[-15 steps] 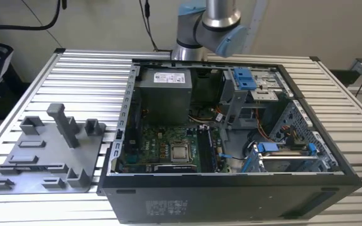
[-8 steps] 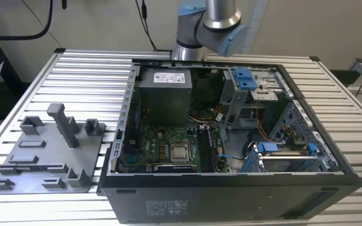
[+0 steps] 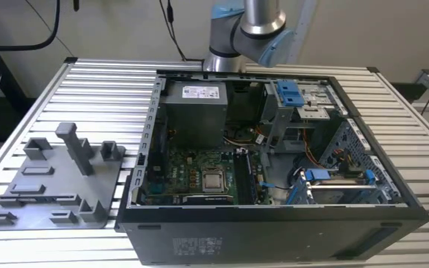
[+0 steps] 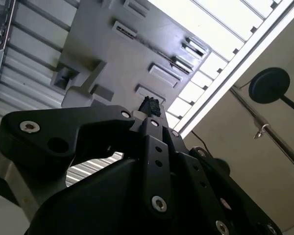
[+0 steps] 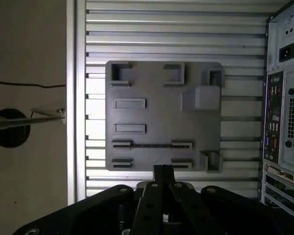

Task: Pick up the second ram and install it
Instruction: 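Pick up the second ram and move it above second insertion slot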

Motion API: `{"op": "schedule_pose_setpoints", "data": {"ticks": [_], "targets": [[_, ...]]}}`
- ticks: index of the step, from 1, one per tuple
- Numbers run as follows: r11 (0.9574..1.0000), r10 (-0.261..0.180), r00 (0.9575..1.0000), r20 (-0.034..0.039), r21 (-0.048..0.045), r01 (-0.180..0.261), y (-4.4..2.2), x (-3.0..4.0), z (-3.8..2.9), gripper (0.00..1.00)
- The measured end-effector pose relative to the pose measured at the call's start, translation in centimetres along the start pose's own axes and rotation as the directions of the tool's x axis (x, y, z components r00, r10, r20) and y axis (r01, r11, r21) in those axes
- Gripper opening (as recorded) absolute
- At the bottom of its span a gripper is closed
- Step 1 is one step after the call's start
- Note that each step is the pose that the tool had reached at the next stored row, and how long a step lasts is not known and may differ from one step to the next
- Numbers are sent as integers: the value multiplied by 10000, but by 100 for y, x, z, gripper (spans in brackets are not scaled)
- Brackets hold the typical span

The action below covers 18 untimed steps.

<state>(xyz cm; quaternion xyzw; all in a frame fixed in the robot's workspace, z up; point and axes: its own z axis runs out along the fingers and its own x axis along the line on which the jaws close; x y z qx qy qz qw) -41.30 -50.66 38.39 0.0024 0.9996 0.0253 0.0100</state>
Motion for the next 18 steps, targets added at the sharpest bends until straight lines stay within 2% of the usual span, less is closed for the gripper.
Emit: {"op": "schedule_pose_setpoints", "data": {"ticks": [11,15,18], "targets": [[10000,-64,10000,-3,6,64,0,2,0,11],[9983,-580,9983,-30,17,580,1,2,0,11],[9939,-1102,9939,-56,9,1103,0,2,0,11]]}}
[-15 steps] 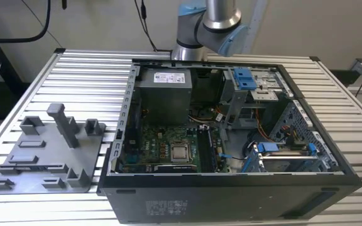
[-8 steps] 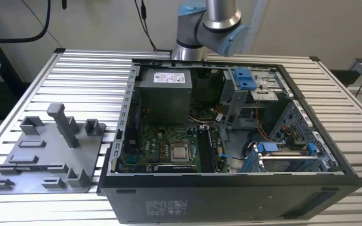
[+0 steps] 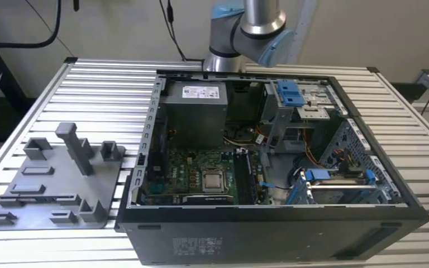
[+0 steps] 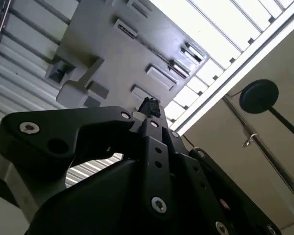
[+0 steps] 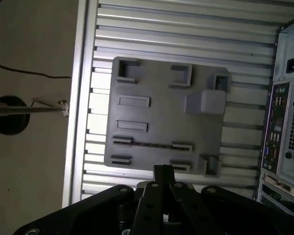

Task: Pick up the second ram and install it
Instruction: 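Pick up the second ram and move it above second insertion slot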

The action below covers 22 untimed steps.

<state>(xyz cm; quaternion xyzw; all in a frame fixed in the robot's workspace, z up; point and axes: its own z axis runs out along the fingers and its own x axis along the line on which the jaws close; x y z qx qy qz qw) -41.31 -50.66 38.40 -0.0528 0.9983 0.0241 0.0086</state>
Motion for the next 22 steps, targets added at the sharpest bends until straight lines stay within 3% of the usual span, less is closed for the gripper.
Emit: {"op": "schedule_pose_setpoints", "data": {"ticks": [3,6,11,16,19,22], "targets": [[9987,-513,9987,-24,-6,513,0,0,0,11],[9946,-1036,9946,-49,-15,1036,0,0,0,11],[9816,-1909,9816,-84,-35,1909,0,0,0,11],[9702,-2423,9701,-106,-50,2423,-1,-2,0,11],[9579,-2872,9578,-124,-65,2872,-1,-2,1,11],[9425,-3343,9424,-144,-81,3342,-1,-2,1,11]]}}
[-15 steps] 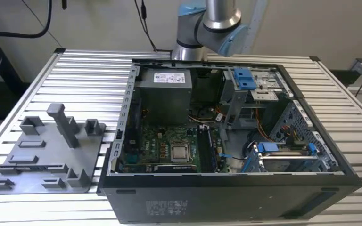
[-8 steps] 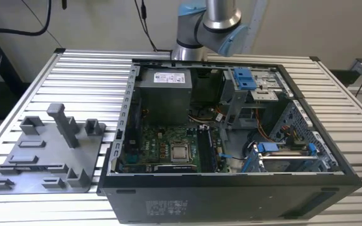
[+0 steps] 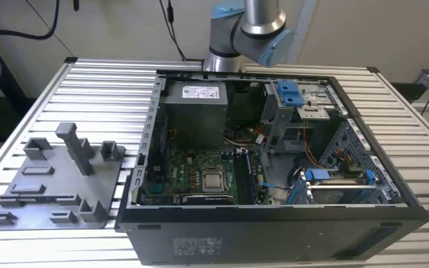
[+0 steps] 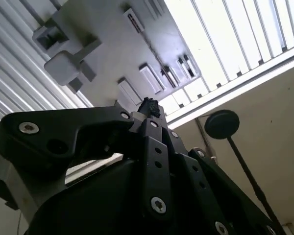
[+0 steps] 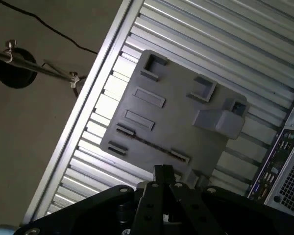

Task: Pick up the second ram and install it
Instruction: 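Pick up the second ram and move it above second insertion slot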

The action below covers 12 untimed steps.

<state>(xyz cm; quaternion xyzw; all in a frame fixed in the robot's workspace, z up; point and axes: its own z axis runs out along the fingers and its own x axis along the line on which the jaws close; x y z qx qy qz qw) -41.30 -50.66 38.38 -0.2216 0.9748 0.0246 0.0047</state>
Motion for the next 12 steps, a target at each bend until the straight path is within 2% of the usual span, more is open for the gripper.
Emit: {"op": "schedule_pose_setpoints", "data": {"ticks": [4,7,9,12], "targets": [[9983,-585,9983,-26,-13,585,0,0,1,11],[9950,-1003,9949,-45,-22,1003,0,0,1,11],[9914,-1307,9914,-58,-30,1307,0,0,1,11],[9839,-1790,9838,-80,-42,1789,0,0,1,11]]}}
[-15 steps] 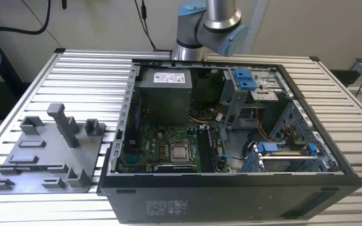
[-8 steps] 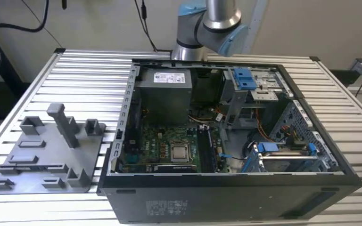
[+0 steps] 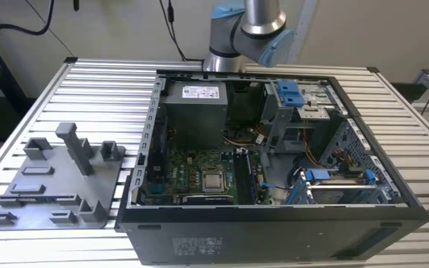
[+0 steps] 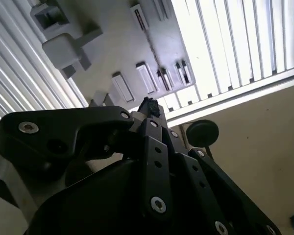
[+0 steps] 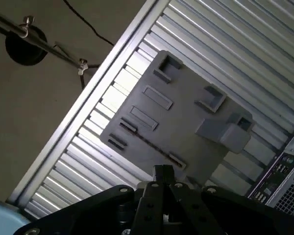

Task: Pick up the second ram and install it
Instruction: 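Pick up the second ram and move it above second insertion slot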

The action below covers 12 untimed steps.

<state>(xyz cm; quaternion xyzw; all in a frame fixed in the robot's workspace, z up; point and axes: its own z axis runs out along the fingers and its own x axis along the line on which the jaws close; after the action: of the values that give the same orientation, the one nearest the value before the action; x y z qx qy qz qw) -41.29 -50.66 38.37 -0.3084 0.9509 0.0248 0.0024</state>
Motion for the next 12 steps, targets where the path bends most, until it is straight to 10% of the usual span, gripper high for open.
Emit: {"op": "schedule_pose_setpoints", "data": {"ticks": [12], "targets": [[9847,-1743,9847,-79,25,1744,-3,-4,3,11]]}}
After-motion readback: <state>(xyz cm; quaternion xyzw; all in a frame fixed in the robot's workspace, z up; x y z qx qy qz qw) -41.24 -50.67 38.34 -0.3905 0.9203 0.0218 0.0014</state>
